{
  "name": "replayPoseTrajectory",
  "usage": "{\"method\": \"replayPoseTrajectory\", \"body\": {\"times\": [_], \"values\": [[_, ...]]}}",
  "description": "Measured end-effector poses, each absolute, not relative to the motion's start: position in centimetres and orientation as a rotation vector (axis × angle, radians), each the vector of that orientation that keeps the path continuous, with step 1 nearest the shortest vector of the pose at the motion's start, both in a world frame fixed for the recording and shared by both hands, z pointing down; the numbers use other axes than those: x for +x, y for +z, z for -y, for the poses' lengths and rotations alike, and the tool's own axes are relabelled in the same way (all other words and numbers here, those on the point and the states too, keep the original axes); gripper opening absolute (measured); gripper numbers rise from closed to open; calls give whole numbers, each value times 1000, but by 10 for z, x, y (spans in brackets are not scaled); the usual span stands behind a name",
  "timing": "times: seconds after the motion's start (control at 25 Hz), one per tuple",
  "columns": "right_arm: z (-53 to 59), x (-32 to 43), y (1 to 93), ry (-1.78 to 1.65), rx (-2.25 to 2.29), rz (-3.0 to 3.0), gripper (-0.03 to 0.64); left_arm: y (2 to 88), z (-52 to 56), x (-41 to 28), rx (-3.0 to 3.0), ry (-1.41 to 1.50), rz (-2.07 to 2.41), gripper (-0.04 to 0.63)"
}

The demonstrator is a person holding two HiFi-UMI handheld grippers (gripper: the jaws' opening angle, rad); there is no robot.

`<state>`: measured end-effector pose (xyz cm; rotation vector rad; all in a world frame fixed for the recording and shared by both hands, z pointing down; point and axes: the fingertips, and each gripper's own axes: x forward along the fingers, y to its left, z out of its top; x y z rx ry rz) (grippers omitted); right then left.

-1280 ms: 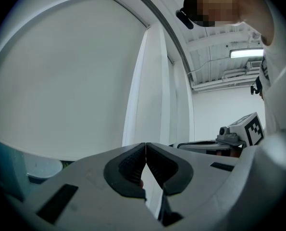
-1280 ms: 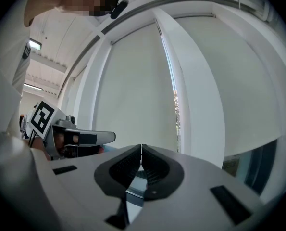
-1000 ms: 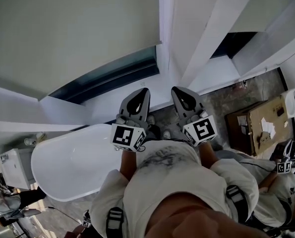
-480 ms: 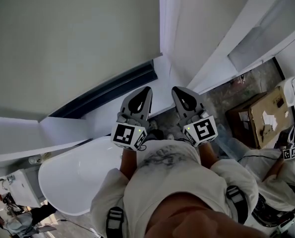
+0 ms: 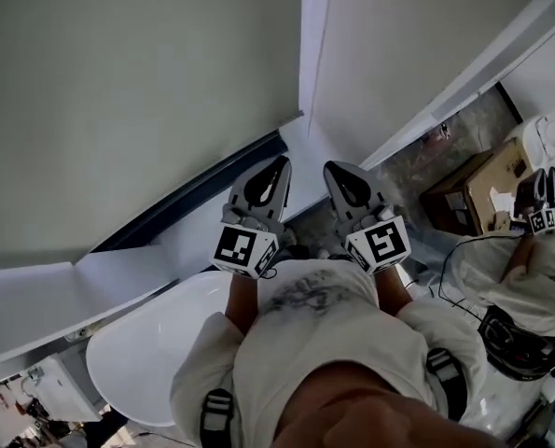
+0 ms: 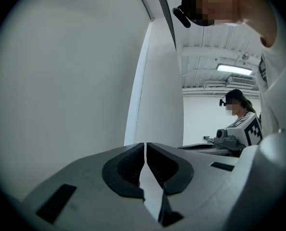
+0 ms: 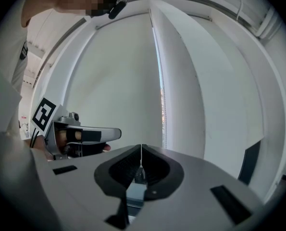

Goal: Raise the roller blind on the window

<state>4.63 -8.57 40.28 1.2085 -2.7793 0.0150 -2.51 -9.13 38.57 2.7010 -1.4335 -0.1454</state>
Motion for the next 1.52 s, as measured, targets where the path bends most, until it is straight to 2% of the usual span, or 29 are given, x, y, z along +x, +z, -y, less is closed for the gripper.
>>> {"method": "replayPoseTrajectory", "body": {"times": [0.2,0.32,0.88,1.52], "values": [[95,51,408,22,1294,2724,63,388,111,-18,2761,-131,1338,13],[102,57,413,32,1336,2694,63,390,124,-10,2795,-113,1294,61],[105,70,403,45,1380,2671,63,370,153,19,2865,-104,1213,111],[107,67,412,59,1363,2680,63,375,176,37,2920,-104,1134,137]]}}
